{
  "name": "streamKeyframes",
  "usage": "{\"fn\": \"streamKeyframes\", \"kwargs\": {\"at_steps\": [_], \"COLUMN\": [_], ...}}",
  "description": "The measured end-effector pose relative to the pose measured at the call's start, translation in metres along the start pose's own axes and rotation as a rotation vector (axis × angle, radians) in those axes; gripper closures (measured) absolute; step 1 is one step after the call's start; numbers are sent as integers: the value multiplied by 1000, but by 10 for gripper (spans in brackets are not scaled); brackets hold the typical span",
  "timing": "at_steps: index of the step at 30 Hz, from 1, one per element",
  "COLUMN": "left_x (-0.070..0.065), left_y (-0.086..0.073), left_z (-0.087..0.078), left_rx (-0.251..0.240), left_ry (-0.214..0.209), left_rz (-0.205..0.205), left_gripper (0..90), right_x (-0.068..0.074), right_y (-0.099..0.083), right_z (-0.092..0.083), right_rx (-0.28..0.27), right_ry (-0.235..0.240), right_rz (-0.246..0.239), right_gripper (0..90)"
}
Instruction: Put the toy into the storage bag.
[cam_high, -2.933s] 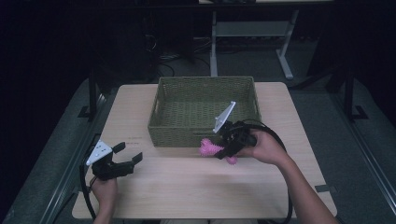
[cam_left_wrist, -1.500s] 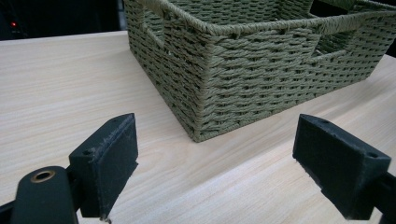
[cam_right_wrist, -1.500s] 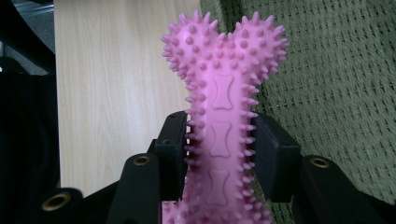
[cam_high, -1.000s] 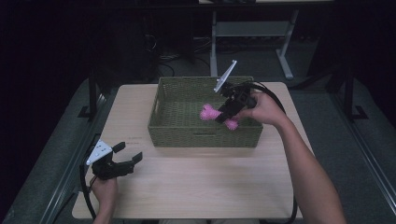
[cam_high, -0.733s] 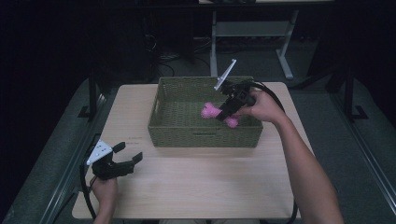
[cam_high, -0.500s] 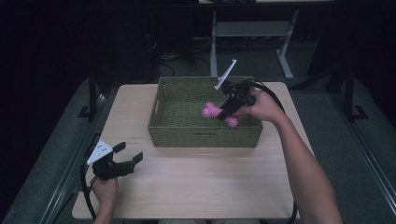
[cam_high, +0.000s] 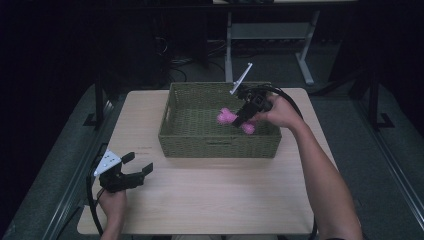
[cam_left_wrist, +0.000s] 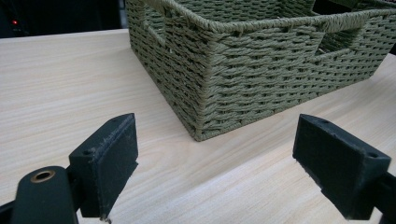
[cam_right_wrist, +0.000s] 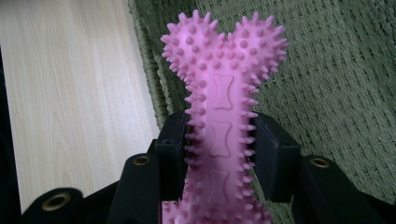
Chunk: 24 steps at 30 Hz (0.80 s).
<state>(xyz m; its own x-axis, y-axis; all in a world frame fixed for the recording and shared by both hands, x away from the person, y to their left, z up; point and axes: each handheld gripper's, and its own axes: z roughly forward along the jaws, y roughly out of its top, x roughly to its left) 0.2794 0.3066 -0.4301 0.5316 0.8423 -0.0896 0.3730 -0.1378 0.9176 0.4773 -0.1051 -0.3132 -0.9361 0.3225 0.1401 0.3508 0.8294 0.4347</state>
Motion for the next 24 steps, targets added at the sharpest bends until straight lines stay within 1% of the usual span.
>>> {"fn": "streamKeyframes", "kwargs": {"at_steps": [4,7,11,12,14,16,24], "left_x": [1,2,1,1,1,1,3], "left_y": [0,0,0,0,0,0,0], "left_z": [0,0,0,0,0,0,-1], "left_rx": [-4,-4,-2,-1,-3,-3,-5], "left_ry": [5,7,2,3,1,3,9], "left_rz": [-4,-5,-2,5,4,3,0], "left_gripper": [136,136,136,136,136,136,136], "right_x": [-4,-8,-10,-10,-13,-13,-21], "right_y": [-1,-3,-2,-2,0,0,-2], "right_z": [2,4,8,9,13,14,27], "right_rx": [8,13,4,4,6,13,52], "right_ry": [-10,-9,-14,-12,-4,-4,-11], "right_rz": [4,16,17,19,20,24,36], "right_gripper": [576,576,577,577,577,577,577]}}
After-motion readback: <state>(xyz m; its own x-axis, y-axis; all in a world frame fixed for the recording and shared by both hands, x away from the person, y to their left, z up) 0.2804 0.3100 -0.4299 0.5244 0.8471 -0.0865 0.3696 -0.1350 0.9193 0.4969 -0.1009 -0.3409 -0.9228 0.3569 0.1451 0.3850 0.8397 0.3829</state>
